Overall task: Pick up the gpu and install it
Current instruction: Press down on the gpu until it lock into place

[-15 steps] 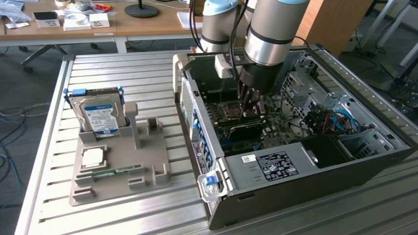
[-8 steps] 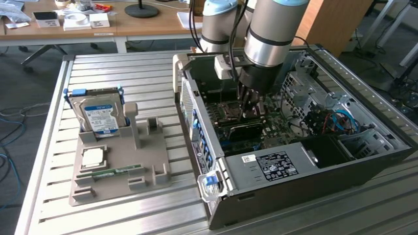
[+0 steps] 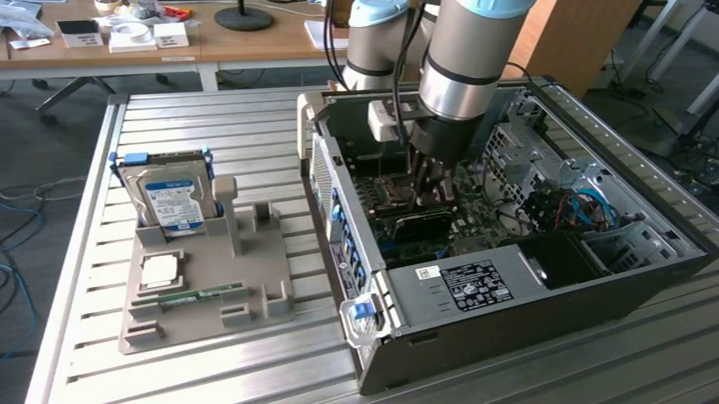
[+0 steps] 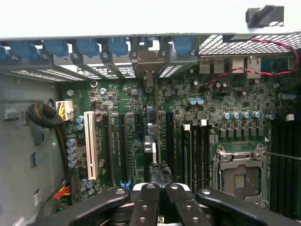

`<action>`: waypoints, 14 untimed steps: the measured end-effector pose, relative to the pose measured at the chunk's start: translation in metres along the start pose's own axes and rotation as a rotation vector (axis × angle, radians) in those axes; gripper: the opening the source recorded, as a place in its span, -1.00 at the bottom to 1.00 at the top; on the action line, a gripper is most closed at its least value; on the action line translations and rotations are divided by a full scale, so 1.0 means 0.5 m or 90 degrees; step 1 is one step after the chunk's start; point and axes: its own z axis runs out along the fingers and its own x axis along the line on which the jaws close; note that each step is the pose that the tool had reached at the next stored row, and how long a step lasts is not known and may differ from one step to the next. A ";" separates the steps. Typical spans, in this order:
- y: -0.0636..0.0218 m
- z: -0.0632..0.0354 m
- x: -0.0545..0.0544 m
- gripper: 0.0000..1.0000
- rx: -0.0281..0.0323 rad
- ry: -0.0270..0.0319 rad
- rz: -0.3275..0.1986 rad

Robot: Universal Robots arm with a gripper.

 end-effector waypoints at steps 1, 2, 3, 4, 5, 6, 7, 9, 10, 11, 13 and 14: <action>0.000 0.002 0.000 -0.79 0.0000 0.0000 0.000; 0.000 0.002 0.000 -0.79 0.0000 0.0000 0.000; 0.000 0.002 0.000 -0.79 0.0000 0.0001 0.000; 0.000 0.002 0.000 -0.79 0.0000 0.0001 0.000; 0.000 0.002 0.000 -0.79 0.0000 0.0001 0.000; 0.000 0.002 0.000 -0.79 0.0000 -0.0001 0.000; 0.000 0.003 -0.001 -0.79 0.0001 -0.0001 0.000; 0.000 0.003 -0.002 -0.79 0.0001 0.0000 0.000; 0.000 0.003 -0.003 -0.79 0.0000 0.0000 0.000; 0.000 0.004 -0.003 -0.79 0.0001 -0.0001 0.000; 0.001 0.008 -0.002 -0.79 0.0000 0.0000 0.000; 0.001 0.009 -0.002 -0.79 0.0000 0.0000 0.000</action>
